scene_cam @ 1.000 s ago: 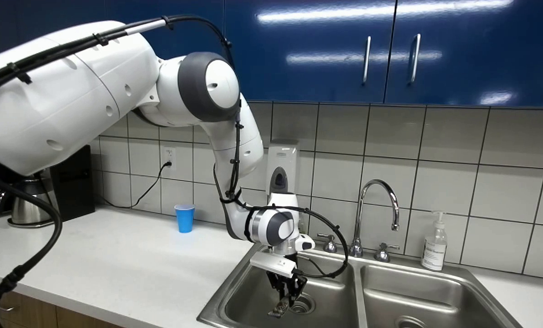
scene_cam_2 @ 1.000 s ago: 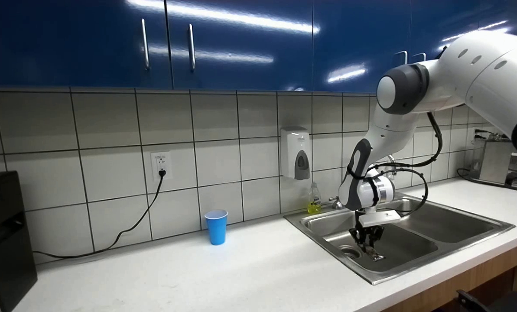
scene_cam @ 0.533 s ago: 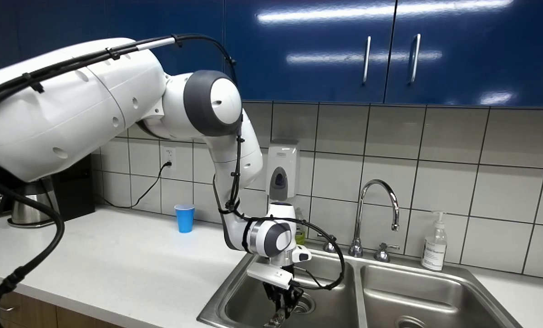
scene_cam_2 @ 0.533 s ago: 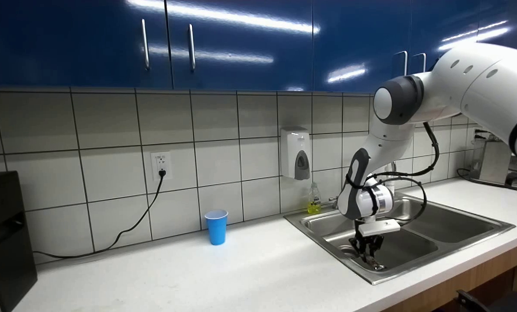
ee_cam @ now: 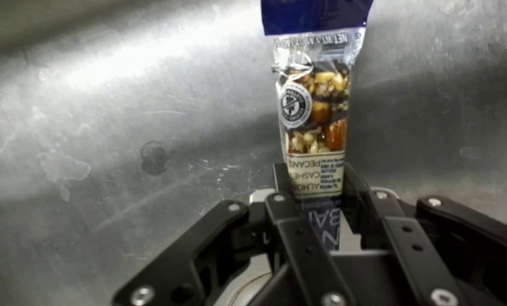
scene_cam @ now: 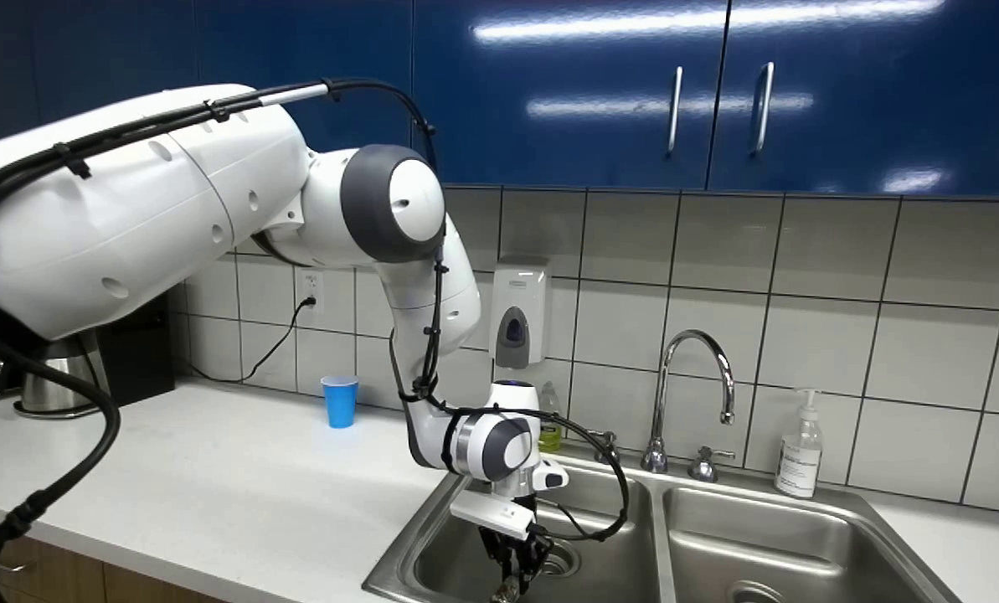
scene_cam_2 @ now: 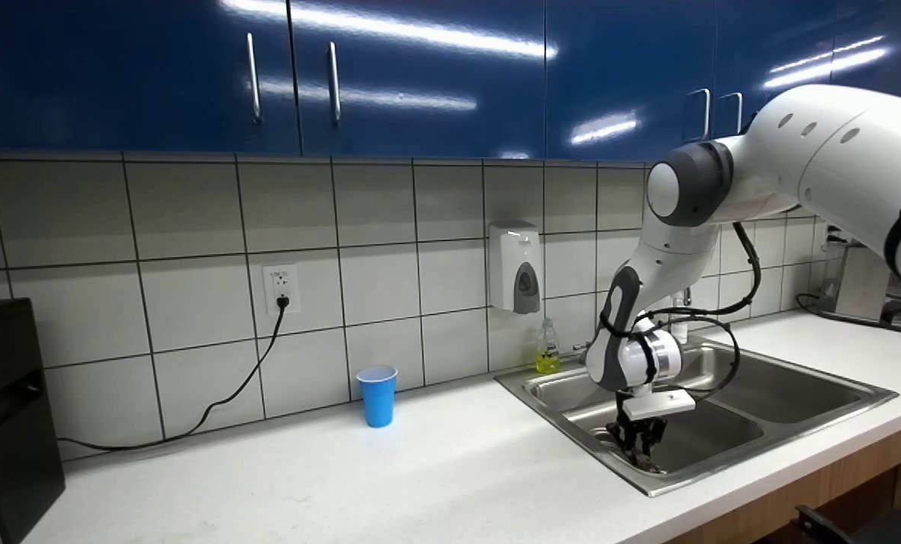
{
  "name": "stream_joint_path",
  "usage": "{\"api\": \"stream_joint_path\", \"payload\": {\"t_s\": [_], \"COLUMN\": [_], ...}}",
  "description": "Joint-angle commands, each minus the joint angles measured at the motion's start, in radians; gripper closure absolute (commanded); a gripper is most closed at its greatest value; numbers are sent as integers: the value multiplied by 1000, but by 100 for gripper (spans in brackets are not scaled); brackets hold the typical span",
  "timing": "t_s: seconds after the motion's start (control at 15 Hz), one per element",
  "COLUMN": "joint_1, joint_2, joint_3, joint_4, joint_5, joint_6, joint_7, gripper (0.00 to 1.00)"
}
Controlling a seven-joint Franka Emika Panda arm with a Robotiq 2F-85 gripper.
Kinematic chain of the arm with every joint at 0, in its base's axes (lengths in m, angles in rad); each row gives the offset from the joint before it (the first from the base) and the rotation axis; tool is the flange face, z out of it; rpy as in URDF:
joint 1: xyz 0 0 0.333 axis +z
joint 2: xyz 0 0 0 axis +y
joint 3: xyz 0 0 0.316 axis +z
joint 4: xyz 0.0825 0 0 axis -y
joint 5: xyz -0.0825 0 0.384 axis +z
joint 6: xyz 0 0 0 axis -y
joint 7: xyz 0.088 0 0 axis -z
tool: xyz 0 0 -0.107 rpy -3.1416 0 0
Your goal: Put the packet in the left sink
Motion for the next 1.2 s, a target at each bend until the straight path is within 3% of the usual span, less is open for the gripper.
{"api": "stream_joint_path", "payload": {"t_s": [0.0, 0.67, 0.73, 0.87, 1.13], "joint_1": [3, 14, 16, 18, 24], "joint_2": [18, 40, 40, 42, 27], "joint_3": [6, 1, 0, -2, -6], "joint_4": [30, 38, 37, 35, 22], "joint_5": [2, 1, 1, 1, -1], "joint_6": [-31, -31, -31, -29, -25], "joint_7": [-4, 2, 3, 5, 8], "gripper": [92, 92, 43, 35, 5]}}
